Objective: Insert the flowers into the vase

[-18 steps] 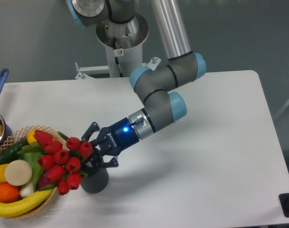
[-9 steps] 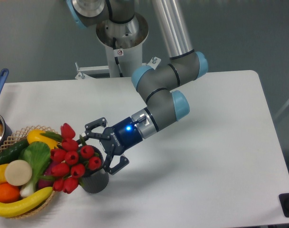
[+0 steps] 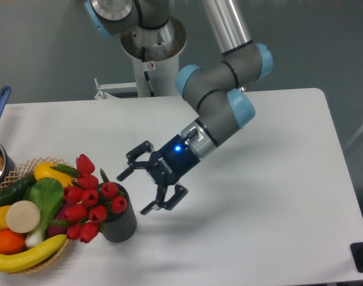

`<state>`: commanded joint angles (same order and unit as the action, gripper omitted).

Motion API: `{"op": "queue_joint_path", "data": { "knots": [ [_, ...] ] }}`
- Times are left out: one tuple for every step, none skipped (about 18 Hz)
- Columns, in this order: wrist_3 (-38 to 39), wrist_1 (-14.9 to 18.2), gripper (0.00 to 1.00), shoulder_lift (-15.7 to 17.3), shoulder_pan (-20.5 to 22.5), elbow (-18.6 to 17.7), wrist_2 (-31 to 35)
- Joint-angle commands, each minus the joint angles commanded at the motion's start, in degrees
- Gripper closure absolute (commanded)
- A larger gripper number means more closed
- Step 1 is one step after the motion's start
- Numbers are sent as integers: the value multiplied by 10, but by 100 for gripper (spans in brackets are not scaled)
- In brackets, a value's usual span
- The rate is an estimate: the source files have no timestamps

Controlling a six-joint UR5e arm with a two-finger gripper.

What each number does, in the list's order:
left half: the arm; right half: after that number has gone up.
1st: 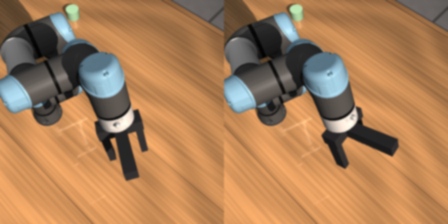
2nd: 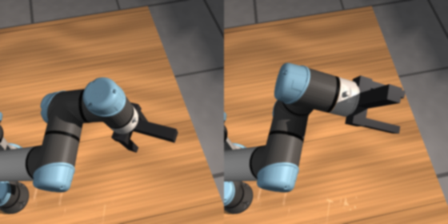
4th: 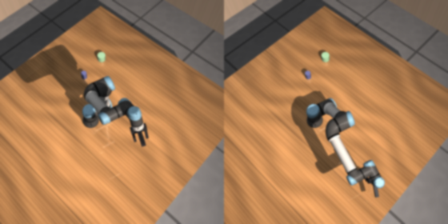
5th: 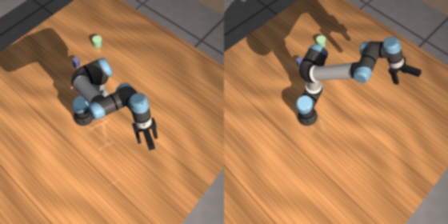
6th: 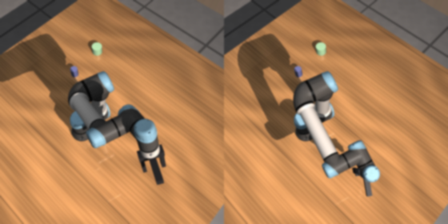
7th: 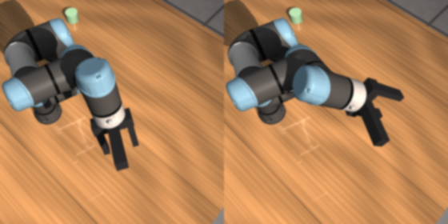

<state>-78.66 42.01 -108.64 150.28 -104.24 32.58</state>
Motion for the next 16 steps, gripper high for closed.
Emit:
{"op": "queue_joint_path", "data": {
  "knots": [
    [-2, 1, 0, 11, 25, -1, 39],
    [-2, 1, 0, 20, 36, -4, 62],
    [-2, 0, 0, 30, 50, -4, 83],
    [-2, 1, 0, 39, 64, -3, 98],
    [-2, 1, 0, 48, 76, 1, 109],
    [-1, 2, 0, 61, 86, 3, 130],
    [-1, 3, 0, 78, 96, 3, 173],
    [-2, 4, 0, 94, 104, 4, 223],
    [-2, 7, 0, 106, 108, 3, 265],
    [-3, 14, 0, 123, 109, 4, 297],
    [-10, 24, 0, 139, 111, 4, 319],
    [-31, 39, 0, 152, 113, 6, 336],
    [-64, 60, 0, 163, 120, 7, 351],
    [-108, 86, 0, 174, 130, 8, 370],
    [-152, 111, 0, 184, 143, 9, 389],
    [-194, 135, 0, 191, 157, 11, 403]
  ]
}}
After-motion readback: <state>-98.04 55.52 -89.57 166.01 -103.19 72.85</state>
